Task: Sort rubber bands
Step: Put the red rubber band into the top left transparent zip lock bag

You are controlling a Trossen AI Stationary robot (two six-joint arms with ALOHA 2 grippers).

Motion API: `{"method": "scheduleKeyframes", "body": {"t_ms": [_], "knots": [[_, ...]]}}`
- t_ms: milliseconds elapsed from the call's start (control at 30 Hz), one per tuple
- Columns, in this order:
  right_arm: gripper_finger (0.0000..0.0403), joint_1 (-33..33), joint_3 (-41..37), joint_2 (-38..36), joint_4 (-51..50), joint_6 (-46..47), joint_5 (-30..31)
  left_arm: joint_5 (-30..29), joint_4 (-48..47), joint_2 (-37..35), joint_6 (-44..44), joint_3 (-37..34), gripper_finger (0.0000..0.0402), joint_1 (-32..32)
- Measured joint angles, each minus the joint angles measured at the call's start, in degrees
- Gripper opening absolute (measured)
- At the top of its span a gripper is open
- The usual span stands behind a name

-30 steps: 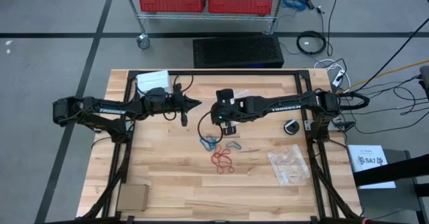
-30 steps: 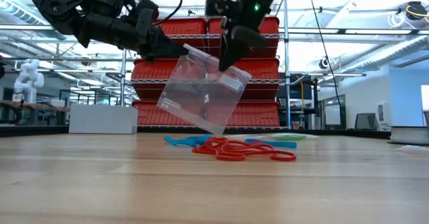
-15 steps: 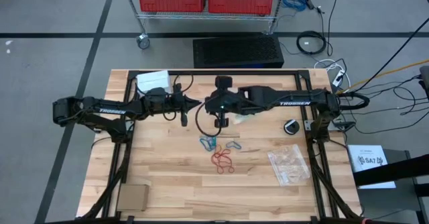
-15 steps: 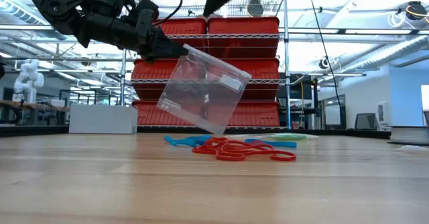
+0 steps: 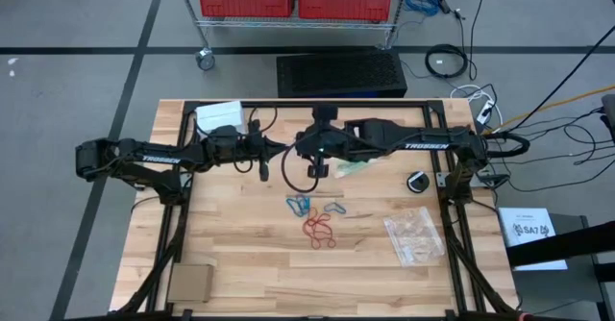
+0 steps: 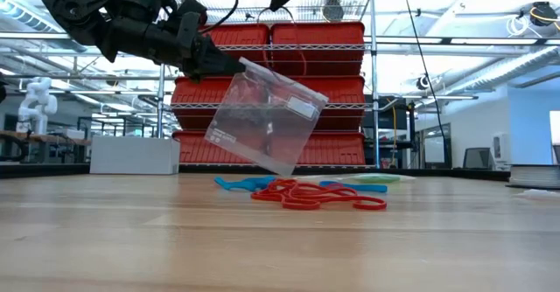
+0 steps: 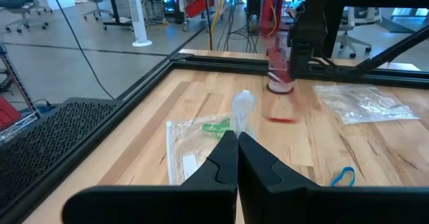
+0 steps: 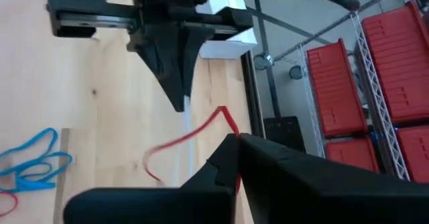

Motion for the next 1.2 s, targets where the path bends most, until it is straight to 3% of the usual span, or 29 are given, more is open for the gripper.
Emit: {"method": "scheduleKeyframes", "body": {"t_ms": [433, 1200], "knots": [[0.0, 0.0, 0.0, 0.0, 0.4, -1.6, 4.2, 0.0, 0.0, 0.0, 0.0, 0.0, 0.0, 0.0], [0.0, -1.1, 0.0, 0.0, -0.2, -1.0, 3.5, 0.0, 0.0, 0.0, 0.0, 0.0, 0.0, 0.0]]}}
